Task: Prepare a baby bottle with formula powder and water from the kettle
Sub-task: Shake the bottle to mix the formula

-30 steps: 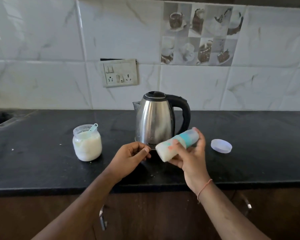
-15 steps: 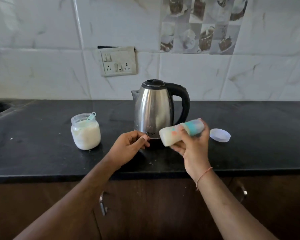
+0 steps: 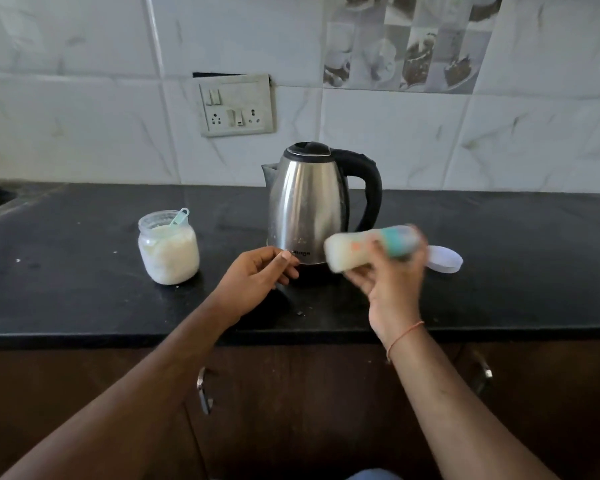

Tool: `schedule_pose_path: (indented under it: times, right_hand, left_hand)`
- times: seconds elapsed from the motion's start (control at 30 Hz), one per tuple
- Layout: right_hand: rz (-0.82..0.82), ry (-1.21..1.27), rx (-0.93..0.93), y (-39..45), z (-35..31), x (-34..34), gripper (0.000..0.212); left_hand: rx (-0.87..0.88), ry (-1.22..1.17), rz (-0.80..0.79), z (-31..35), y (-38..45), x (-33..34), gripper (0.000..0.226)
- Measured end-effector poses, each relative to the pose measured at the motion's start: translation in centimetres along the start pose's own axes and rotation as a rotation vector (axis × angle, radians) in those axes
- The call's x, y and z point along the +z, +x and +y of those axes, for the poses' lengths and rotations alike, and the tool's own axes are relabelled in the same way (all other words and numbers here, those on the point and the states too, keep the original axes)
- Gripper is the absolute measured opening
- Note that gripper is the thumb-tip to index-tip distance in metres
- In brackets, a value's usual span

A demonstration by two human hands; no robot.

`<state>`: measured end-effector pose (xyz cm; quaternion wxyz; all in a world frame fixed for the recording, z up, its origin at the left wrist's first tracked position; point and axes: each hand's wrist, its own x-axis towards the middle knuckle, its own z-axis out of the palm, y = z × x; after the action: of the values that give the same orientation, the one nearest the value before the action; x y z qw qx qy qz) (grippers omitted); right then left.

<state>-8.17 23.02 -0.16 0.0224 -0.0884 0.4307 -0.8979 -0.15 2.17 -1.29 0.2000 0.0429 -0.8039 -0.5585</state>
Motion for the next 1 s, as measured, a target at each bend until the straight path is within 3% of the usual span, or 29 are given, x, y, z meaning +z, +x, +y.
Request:
schedule_pose_path:
  times: [0.07, 0.17, 0.3, 0.4, 0.43, 0.53, 0.57, 0.63, 0.67, 0.8, 0.9, 0.93, 1.0]
  right_hand:
    - [0.09, 0.133, -0.001, 0.6, -0.5, -0.4, 0.068]
    - [-0.204, -0.173, 0.07, -0.5, 0.0, 0.1, 0.07]
    - [0.056, 0.094, 0.021, 0.6, -0.3, -0.3, 0.068]
    - [-0.222, -0.19, 0.095, -0.3, -0.1, 0.1, 0.067]
    - [-0.185, -0.183, 0.086, -0.1, 0.1, 0.1, 0.067]
    - [0.105, 0.155, 0.009, 0.9, -0.4, -0.6, 0.068]
    - [0.07, 0.133, 0.041, 0.9, -0.6, -0.3, 0.067]
    - [-0.199, -0.127, 0.116, -0.1, -0.3, 0.1, 0.065]
    - [-0.228, -0.176, 0.138, -0.4, -0.1, 0.2, 0.065]
    - [0.076, 0.128, 0.042, 0.6, -0.6, -0.1, 0.059]
    - [-0.19, -0.116, 0.132, -0.3, -0.3, 0.2, 0.062]
    - [-0.167, -0.13, 0.133, -0.3, -0.2, 0.3, 0.064]
    - [0.029, 0.057, 0.04, 0.1, -0.5, 0.2, 0.065]
  left_hand:
    - [0.005, 0.001, 0.006, 0.0, -0.1, 0.0, 0.028]
    - [-0.009, -0.001, 0.001, 0.0, -0.2, 0.2, 0.028]
    - [0.007, 0.004, 0.002, 0.1, -0.1, 0.1, 0.028]
    - [-0.01, 0.0, -0.002, 0.2, -0.2, 0.4, 0.027]
    - [-0.011, 0.007, -0.003, 0.2, -0.1, 0.3, 0.027]
    - [0.003, 0.003, 0.003, 0.3, -0.2, 0.2, 0.027]
    - [0.004, -0.001, 0.005, 0.2, -0.2, 0.3, 0.027]
    - [-0.004, 0.001, 0.0, 0.3, -0.3, 0.4, 0.028]
    - [-0.006, 0.002, -0.005, 0.3, -0.3, 0.4, 0.028]
    - [0.008, 0.015, 0.001, -0.1, -0.2, 0.1, 0.028]
    - [0.002, 0.035, -0.013, 0.0, -0.3, 0.4, 0.028]
    - [0.003, 0.033, -0.014, 0.1, -0.3, 0.3, 0.028]
    - [0.009, 0.022, -0.007, 0.2, -0.3, 0.1, 0.028]
